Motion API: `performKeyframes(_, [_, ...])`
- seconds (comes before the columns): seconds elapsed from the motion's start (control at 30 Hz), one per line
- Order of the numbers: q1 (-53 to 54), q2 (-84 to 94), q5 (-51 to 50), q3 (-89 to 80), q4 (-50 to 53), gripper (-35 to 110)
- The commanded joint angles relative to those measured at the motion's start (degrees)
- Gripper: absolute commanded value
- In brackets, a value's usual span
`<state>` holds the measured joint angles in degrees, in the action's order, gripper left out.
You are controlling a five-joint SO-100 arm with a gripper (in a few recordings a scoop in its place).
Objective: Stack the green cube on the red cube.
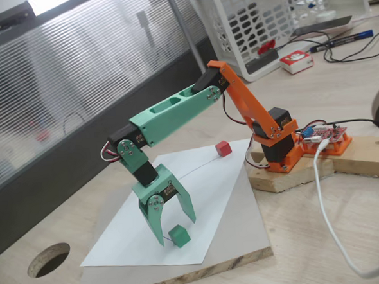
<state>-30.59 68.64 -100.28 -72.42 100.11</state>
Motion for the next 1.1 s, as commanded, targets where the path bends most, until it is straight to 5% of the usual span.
performKeyframes(0.0, [-0.44,1.05,-0.26,0.44,0.7,53])
performKeyframes(0.33, [-0.53,1.05,0.0,0.44,1.23,54])
performKeyframes(0.7, [-0.44,0.97,-0.44,0.35,1.32,79])
performKeyframes(1.07, [-0.88,-3.34,-0.44,0.97,4.04,80])
